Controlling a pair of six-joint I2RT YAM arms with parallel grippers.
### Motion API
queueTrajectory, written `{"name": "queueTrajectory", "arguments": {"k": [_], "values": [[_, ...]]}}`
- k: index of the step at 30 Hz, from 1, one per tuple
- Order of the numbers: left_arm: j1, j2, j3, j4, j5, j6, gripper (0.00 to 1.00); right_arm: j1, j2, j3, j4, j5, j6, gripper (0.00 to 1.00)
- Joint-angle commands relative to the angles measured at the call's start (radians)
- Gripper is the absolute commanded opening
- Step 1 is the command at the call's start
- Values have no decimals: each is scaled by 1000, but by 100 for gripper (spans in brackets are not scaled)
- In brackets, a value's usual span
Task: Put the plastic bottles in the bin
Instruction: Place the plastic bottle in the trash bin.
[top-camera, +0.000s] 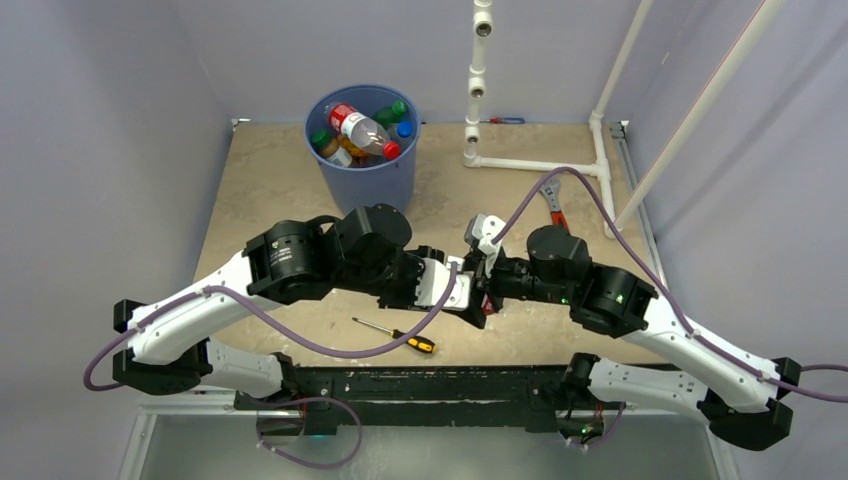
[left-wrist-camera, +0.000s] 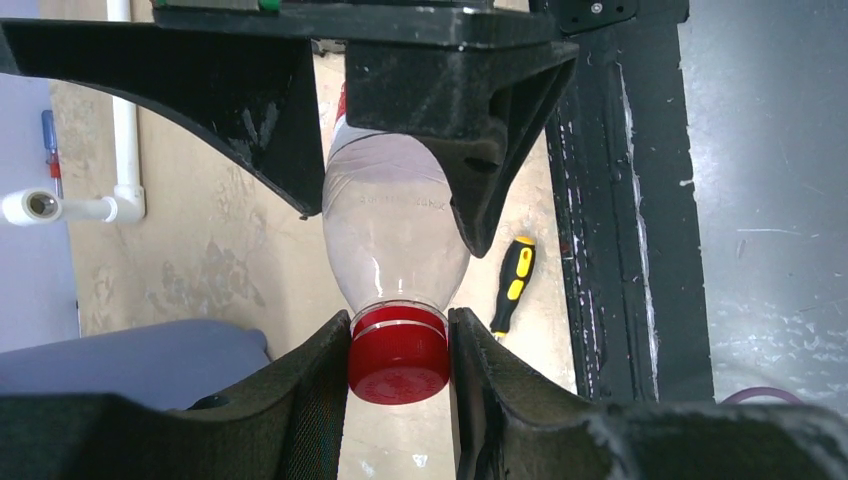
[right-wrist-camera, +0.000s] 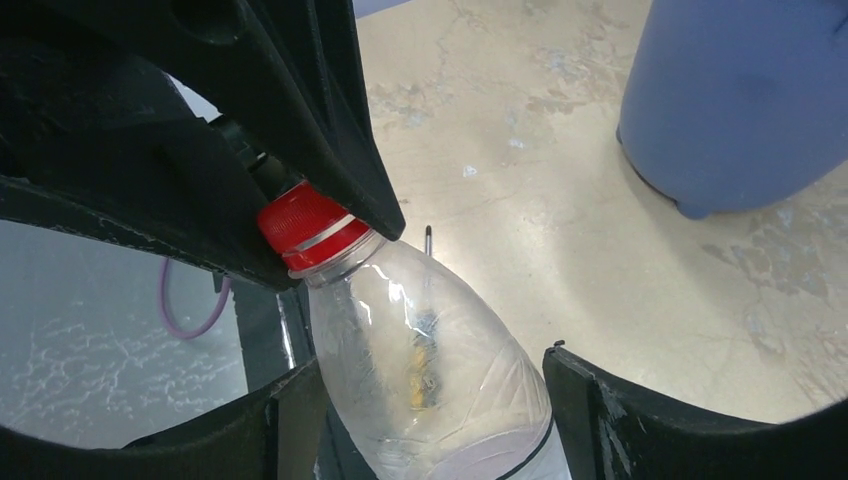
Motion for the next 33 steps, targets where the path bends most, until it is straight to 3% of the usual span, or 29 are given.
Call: {"name": "queueTrajectory", "arguments": {"k": [1,2,4,13,23,33], "values": [[1,-21,-24,116,43,3,0,4,-31,-38,114,39,-12,84],[1,-23,-33,123,43,1,0,4,-35,-43,122,36,-13,93],[1,-28,-50,132,39,0,0,4,-44,-41,128,41,-14,99],[1,-41,-81,142,21,-6,0,4,-82,-13,37,-1,-35,99],[1,-78,-41,93,-7,-20,0,33,-110,-49,50,30,-46,99],[1,-127,-50,69,-30,-37,0,113,-69,-75,80,197,-72,99]]}}
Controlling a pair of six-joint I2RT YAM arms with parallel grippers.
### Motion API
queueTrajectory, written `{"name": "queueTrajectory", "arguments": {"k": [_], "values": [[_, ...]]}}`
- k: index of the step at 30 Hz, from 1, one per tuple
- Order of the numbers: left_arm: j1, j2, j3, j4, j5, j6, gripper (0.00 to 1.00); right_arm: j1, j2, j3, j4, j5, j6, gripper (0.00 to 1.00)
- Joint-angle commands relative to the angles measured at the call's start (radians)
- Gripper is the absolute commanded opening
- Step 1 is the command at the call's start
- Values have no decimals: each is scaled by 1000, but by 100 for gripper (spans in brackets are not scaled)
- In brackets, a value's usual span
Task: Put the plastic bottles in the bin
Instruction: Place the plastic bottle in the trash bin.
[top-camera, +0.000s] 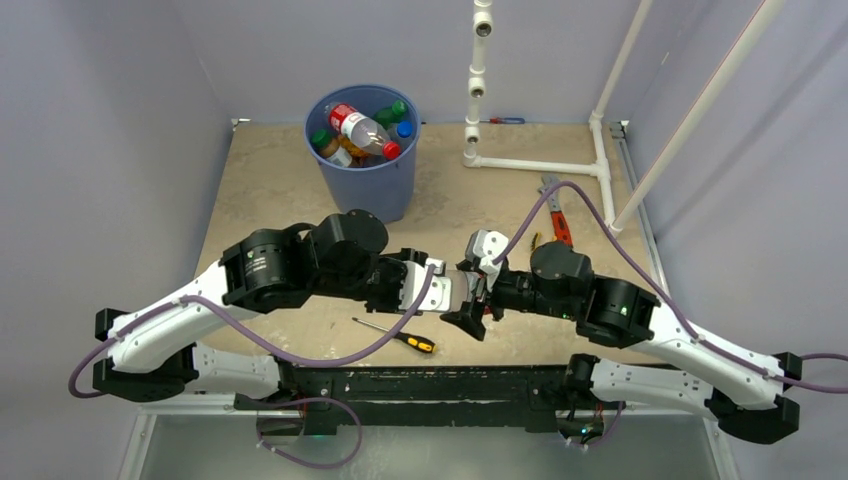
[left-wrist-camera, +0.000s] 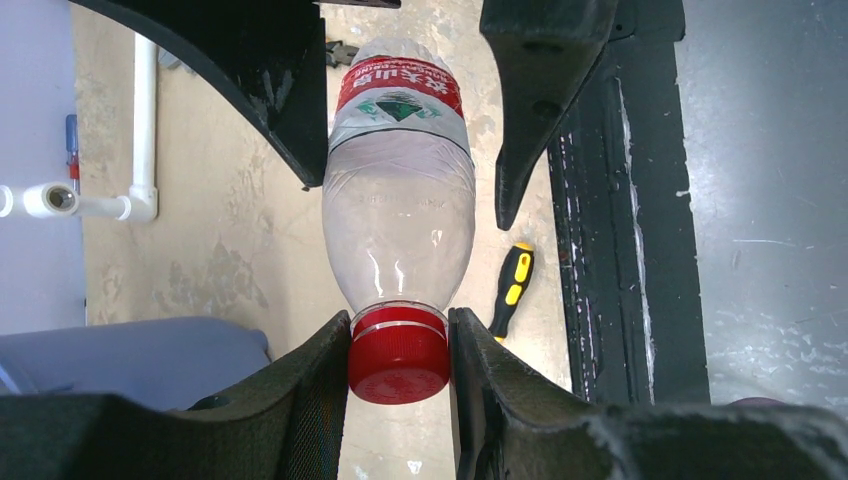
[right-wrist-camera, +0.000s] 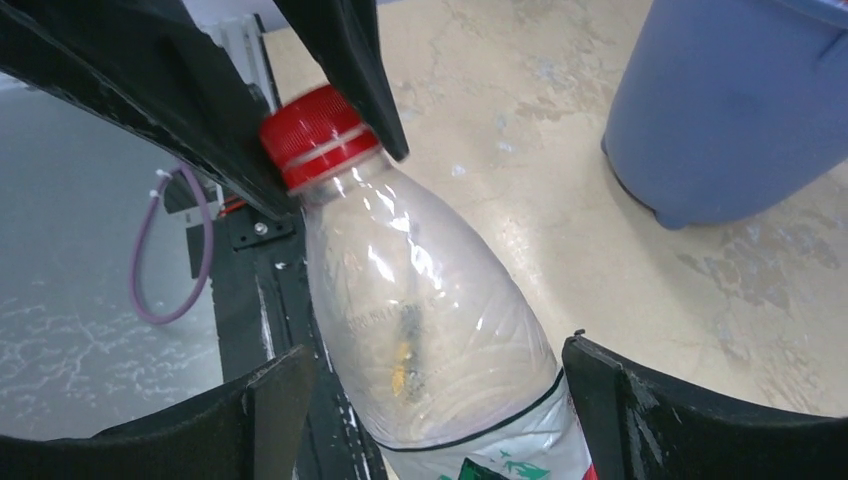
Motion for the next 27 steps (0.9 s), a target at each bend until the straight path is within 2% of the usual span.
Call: {"name": "queueTrajectory", "arguments": {"k": [1,10,18,21,27], "values": [[1,-41,30,10,-23,-20,0,23,-2,-19,38,117,-28,99],[1,-47,31,18,-3,-21,0,26,-57,-89,175,235,-61,97],[1,-22,51,18,4,-11,0,27,-38,-93,237,197,-100,88],[1,-11,58,20,10,-7,0,28,-18,-87,240,199,-110,83],[1,3,66,42,14,1,0,33,4,-76,264,190,-120,57]]}}
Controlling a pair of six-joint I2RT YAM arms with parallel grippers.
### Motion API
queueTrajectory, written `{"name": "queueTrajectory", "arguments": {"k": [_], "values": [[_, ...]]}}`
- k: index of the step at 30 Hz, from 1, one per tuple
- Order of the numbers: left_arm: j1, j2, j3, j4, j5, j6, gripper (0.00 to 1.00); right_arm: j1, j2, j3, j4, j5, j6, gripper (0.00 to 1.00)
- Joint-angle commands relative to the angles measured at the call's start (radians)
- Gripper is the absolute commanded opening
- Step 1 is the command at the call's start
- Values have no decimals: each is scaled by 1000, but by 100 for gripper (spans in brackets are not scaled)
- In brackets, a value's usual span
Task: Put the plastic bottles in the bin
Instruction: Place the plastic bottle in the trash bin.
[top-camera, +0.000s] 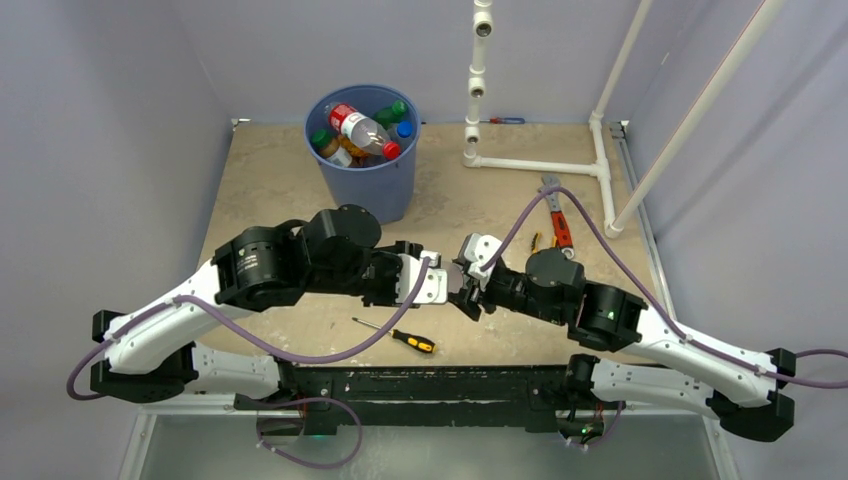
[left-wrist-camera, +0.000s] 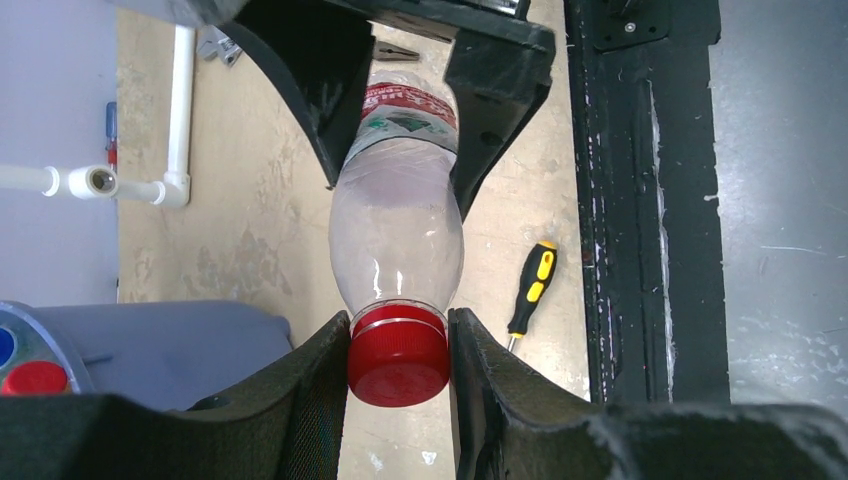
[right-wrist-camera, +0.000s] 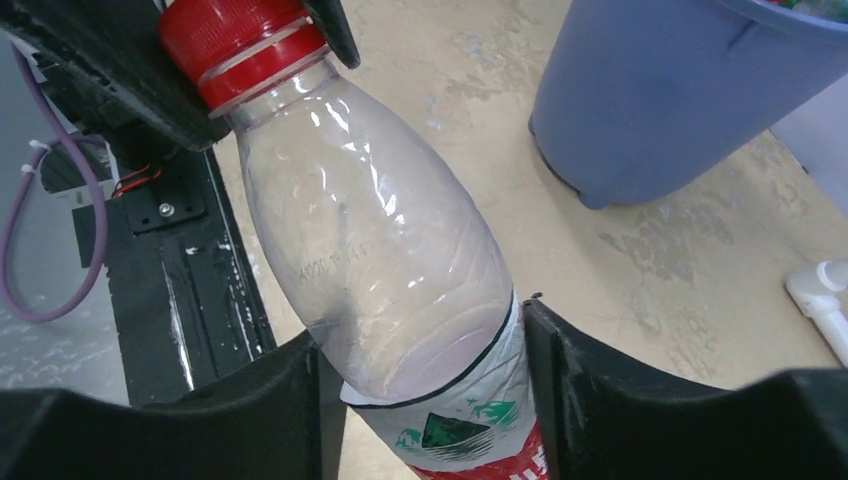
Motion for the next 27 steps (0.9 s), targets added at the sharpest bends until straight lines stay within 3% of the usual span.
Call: {"name": "queueTrajectory", "arguments": {"k": [1,5,12,13,14,15,17,22,27], "values": [[-6,17,38,60,51,-2,0,3,12,23,112,19,-17,53],[-6,17,34,81,29,-11,2,2,6,27,121,-2,-19,40],[-6,-58,-30,189,-51,-38,51,3,-55,30,113,-5,3,40],[-6,-85,-50,229,-85,-38,61,2,-68,32,119,-4,11,40],[-6,-118,-74,283,-116,-38,80,3,-84,34,127,1,21,40],[-6,-159,-101,348,-159,-37,87,2,-97,38,140,10,34,40],[-6,-267,-170,497,-213,-34,94,2,-117,51,169,30,64,39],[-6,-487,-349,859,-333,-33,97,2,-131,75,308,129,154,38],[-6,-551,-454,934,-545,-38,99,2,-79,75,569,200,229,40]]}}
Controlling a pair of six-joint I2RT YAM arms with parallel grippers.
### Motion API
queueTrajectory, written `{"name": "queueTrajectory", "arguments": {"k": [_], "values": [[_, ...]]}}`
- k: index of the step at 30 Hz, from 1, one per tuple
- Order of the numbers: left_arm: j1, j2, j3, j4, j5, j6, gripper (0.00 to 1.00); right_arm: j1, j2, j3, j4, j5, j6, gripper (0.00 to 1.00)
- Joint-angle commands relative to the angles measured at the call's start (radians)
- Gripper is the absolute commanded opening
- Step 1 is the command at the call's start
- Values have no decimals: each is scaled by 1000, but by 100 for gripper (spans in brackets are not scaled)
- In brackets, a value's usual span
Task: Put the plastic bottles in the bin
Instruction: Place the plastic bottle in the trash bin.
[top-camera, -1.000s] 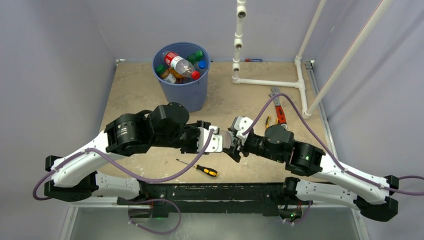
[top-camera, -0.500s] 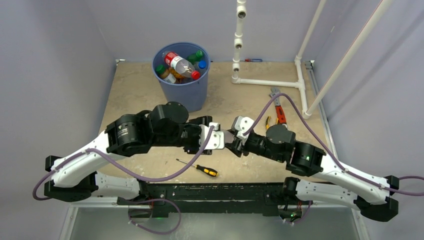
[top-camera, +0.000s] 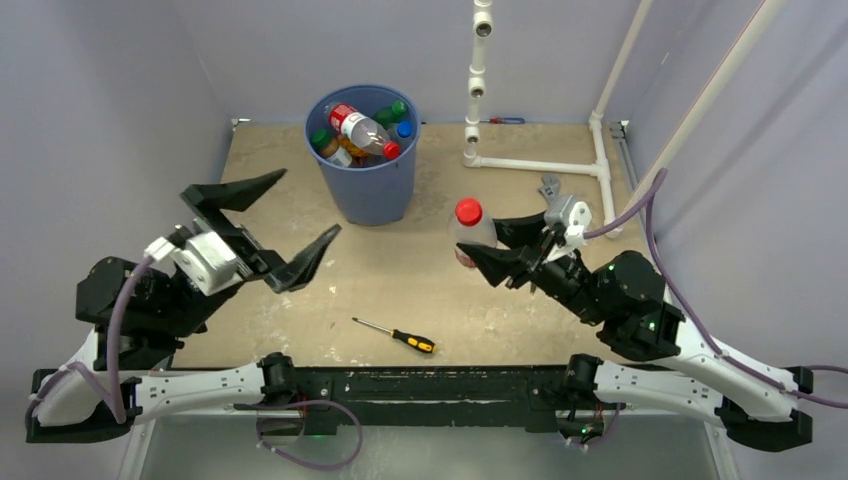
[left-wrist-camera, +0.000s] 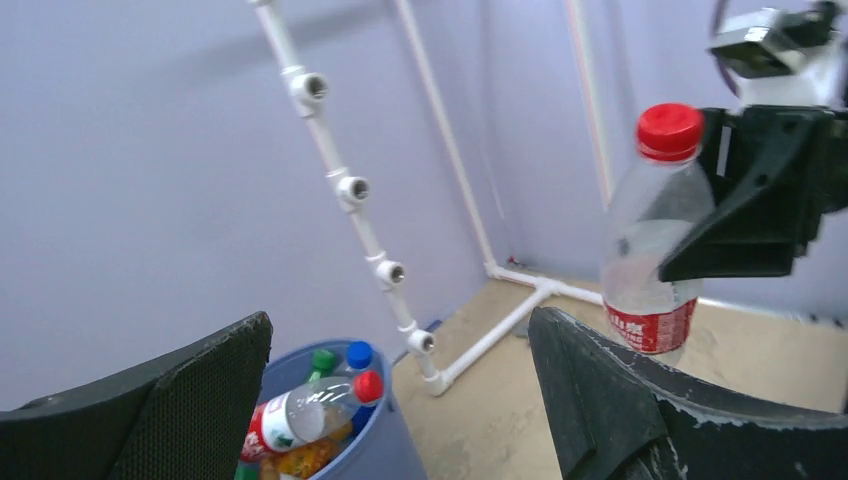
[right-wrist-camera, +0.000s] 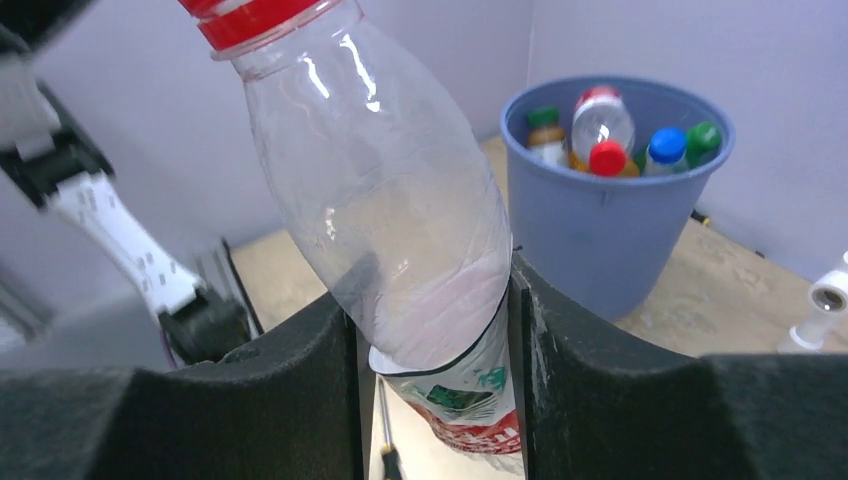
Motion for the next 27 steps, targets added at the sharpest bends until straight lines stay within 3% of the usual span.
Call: {"name": "queueTrajectory", "arguments": {"k": [1,7,13,19,27], "values": [[-3,4,-108,179,-258,-22,99,2,78,53,327,114,72,40],[-3,-77,-323,353,-595,-52,99,-8,374,191,563,146,28,39],[-3,-240,-490,465,-745,-80,99,-145,681,364,702,52,136,38],[-3,-399,-551,488,-843,-104,99,-227,934,567,725,-33,193,38],[-3,-504,-553,463,-863,-150,99,-252,1119,720,755,-74,186,38]]}}
